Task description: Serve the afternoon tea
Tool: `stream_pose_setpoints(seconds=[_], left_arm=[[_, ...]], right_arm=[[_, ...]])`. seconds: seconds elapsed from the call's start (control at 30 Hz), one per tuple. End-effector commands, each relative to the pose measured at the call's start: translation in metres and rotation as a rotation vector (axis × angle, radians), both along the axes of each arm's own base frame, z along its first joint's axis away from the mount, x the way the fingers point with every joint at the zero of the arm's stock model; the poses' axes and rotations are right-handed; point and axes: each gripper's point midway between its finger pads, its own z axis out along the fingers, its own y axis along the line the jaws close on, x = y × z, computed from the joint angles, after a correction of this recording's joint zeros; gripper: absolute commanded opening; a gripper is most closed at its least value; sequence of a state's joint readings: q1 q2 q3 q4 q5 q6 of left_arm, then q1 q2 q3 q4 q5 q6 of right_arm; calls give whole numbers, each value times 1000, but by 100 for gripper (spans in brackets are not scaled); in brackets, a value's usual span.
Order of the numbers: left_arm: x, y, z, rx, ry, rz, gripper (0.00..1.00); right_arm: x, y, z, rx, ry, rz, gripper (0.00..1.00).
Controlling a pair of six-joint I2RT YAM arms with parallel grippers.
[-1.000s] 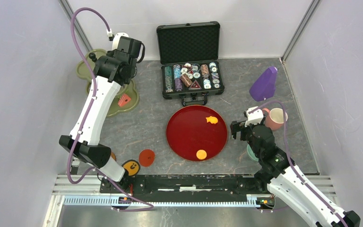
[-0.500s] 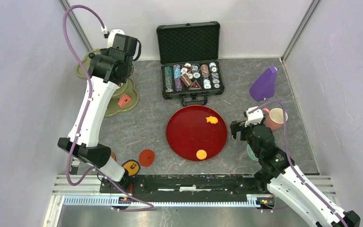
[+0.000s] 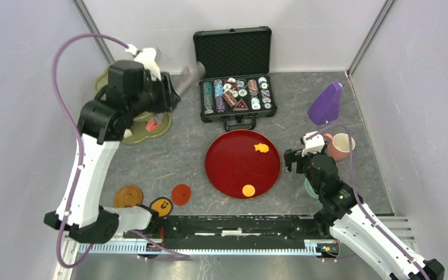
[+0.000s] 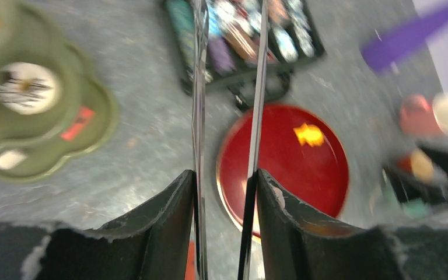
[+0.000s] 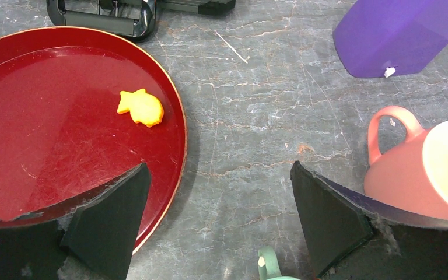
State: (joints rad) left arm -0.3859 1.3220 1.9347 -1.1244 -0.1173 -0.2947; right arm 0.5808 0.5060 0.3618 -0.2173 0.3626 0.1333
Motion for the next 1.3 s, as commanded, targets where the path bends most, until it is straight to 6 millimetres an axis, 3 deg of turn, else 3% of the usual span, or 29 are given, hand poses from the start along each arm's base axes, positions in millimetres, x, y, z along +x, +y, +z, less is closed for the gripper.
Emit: stream_pose_setpoints(seconds=[0.0, 0.23, 0.37, 0.6, 0.87, 1.13, 1.27], left_arm=[[-39, -67, -32, 17, 4, -422, 49], [-93, -116, -137, 282, 163, -621, 49], [-96, -131, -172, 351, 187, -698, 50], [-83, -173, -198, 408, 140, -853, 52], [-61, -207, -222, 613, 75, -958, 52], [-40, -212, -239, 788, 50, -955, 53], [-40, -217, -246, 797, 62, -988, 52]], right_arm=[[5, 2, 12, 21, -46, -5, 98], [5, 3, 11, 17, -39, 3, 98], [4, 3, 12, 22, -45, 2, 98], [4, 2, 15, 32, -56, 0, 98], [3, 3, 17, 37, -62, 3, 98], [3, 2, 18, 40, -68, -2, 98], [4, 3, 17, 38, -63, 0, 98]])
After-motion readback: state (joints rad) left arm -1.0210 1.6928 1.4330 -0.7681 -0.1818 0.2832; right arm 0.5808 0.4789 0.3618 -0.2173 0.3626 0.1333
